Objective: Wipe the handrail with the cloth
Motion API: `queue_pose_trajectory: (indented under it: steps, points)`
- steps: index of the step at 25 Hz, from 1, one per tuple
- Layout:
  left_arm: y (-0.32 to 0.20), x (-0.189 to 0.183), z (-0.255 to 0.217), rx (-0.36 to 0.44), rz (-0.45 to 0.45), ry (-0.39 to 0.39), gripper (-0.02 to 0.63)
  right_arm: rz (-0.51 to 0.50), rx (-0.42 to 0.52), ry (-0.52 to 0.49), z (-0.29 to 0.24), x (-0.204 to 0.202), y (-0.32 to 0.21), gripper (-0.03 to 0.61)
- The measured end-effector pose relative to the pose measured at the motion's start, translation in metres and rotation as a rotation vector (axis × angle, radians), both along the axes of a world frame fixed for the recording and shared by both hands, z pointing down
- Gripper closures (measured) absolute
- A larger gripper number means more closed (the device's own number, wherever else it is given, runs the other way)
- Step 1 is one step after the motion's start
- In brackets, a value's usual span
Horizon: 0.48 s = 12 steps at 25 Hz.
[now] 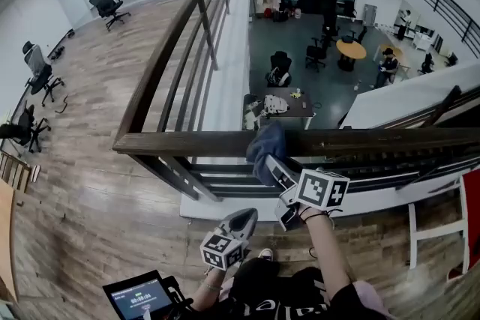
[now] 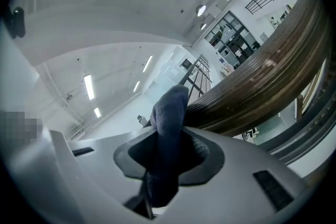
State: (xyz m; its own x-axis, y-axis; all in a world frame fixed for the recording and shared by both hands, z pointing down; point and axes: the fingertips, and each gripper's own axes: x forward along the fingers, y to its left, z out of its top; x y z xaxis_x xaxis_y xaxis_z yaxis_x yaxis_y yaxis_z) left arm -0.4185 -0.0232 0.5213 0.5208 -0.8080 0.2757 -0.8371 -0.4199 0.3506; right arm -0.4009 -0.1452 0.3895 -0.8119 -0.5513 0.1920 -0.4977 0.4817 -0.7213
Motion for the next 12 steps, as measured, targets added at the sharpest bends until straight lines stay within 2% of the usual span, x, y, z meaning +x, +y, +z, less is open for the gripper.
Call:
queue_pose_trajectory:
  steps: [8, 12]
  points:
    - [-0.027, 0.053, 0.007, -0.005, 0.101, 0.009, 0.611, 0.134, -0.015, 0.007, 0.01, 0.087, -0.025, 0.48]
    - [-0.04, 0.106, 0.005, 0.007, 0.129, 0.007, 0.611, 0.186, -0.029, -0.017, 0.014, 0.158, -0.036, 0.48]
